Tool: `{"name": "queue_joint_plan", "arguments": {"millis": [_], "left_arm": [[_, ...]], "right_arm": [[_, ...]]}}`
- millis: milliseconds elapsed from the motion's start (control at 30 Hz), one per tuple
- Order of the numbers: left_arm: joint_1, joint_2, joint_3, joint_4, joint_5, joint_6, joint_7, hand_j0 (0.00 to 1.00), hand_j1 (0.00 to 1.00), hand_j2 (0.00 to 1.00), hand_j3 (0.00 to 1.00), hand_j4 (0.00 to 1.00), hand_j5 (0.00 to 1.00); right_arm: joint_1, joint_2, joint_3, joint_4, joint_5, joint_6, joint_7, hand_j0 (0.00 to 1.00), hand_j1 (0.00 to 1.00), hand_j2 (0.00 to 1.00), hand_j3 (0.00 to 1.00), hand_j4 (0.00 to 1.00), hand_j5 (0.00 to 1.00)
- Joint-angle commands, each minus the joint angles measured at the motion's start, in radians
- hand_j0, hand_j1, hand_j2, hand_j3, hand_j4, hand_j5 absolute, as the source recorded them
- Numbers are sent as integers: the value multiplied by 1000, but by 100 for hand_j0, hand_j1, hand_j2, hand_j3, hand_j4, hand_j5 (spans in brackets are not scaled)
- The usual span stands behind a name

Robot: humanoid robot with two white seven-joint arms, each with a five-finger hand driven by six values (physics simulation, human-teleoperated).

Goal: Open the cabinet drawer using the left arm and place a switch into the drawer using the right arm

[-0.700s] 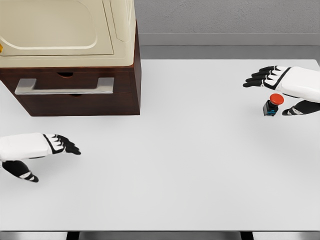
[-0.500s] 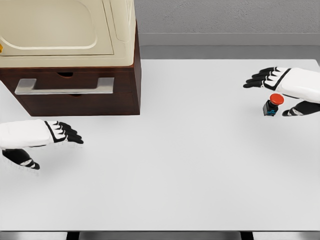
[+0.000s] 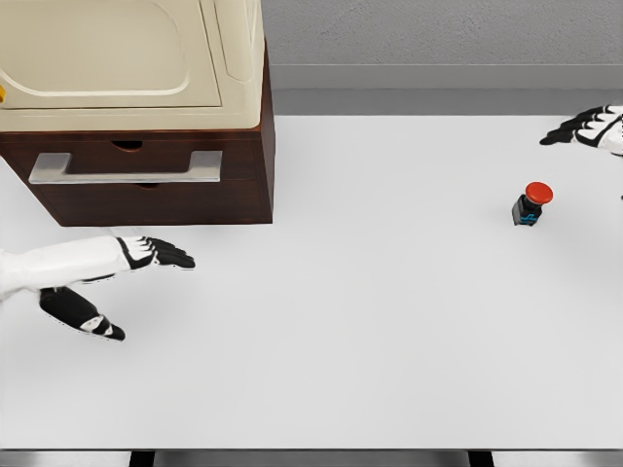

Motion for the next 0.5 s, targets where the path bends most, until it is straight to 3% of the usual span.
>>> {"name": "queue_joint_plan", "arguments": {"millis": [0, 67, 167, 333, 400, 433, 467], "left_arm": [[-16, 4, -109, 0, 105, 3, -1, 100, 100, 100, 100, 100, 100], [-124, -13, -207, 0, 130, 3, -13, 100, 100, 100, 100, 100, 100], [-193, -78, -223, 0, 320, 3, -216, 100, 100, 100, 100, 100, 100], [-199, -36, -218, 0, 530, 3, -216, 100, 100, 100, 100, 100, 100], [-260, -6, -206, 0, 564, 3, -216, 100, 100, 100, 100, 100, 100], [-326, -6, -198, 0, 581, 6, -216, 100, 100, 100, 100, 100, 100], [-388, -4, -197, 0, 606, 100, -216, 100, 100, 100, 100, 100, 100]], "right_arm": [[0, 32, 5, 6, -2, 3, -1, 100, 100, 100, 100, 100, 100], [0, 33, 5, 6, -2, 3, -1, 100, 100, 100, 100, 100, 100], [-3, 44, 7, 6, -2, 3, -1, 100, 100, 100, 100, 100, 100], [6, 52, 10, 8, -2, 3, -1, 100, 100, 100, 100, 100, 100], [9, 53, 28, 8, -2, 3, -1, 100, 100, 100, 100, 100, 100], [9, 56, 35, 8, 0, 3, -1, 100, 100, 100, 100, 100, 100], [8, 60, 44, 8, 18, 3, -1, 100, 100, 100, 100, 100, 100]]}}
